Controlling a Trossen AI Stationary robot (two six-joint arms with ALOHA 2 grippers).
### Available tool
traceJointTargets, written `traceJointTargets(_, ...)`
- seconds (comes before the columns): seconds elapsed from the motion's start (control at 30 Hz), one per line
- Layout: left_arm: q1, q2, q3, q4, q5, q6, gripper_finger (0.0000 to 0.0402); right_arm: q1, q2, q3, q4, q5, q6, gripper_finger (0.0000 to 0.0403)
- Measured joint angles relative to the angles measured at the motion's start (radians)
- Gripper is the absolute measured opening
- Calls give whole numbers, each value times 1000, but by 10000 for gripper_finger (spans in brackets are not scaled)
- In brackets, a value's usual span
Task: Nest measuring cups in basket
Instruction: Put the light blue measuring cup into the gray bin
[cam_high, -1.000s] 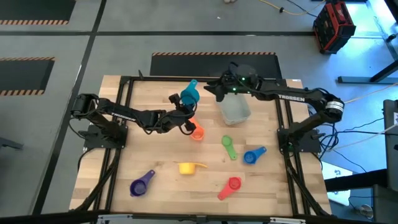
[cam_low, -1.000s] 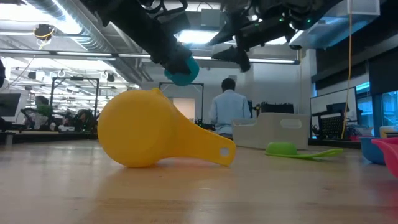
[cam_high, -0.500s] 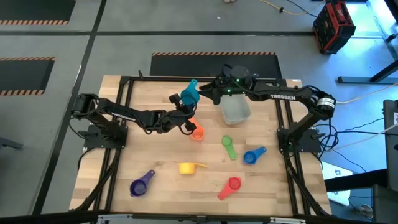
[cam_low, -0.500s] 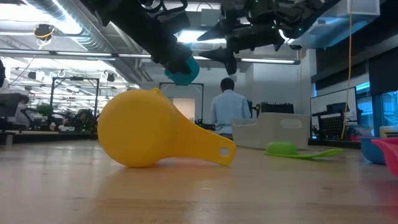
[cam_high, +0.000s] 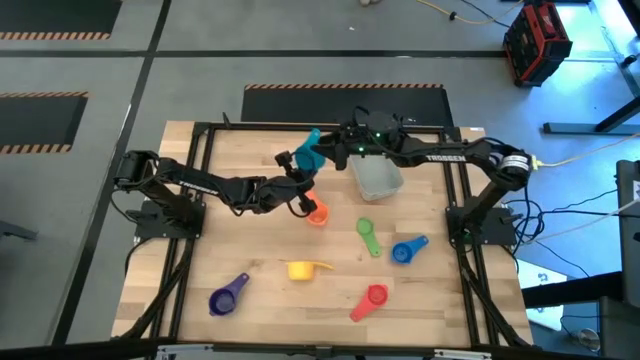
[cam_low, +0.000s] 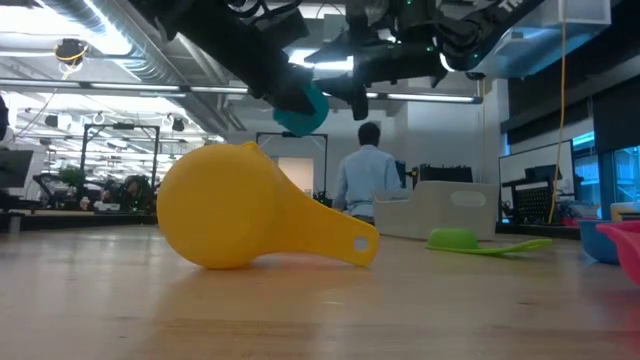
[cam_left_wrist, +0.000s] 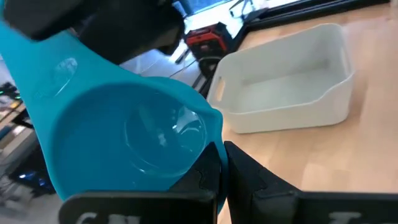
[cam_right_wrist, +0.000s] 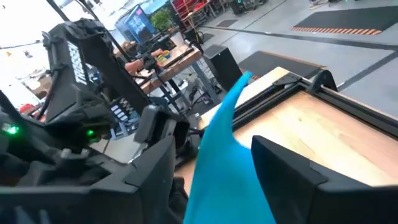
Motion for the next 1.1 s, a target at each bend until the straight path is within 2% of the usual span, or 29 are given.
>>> traceJointTargets(0.17, 0, 2, 0, -1, 6, 0, 1, 1, 1, 0, 48, 0, 3, 195)
traceJointTargets(0.57, 0, 2, 0, 0, 2, 9, 2, 0, 1, -1, 54, 23, 6, 67)
traceJointTargets(0.97, 2, 3, 0, -7, -6, 12, 10, 0, 0, -1, 54, 18, 12, 10)
traceJointTargets(1.1, 1, 3, 0, -7, -5, 12, 11, 0, -1, -1, 54, 18, 12, 9)
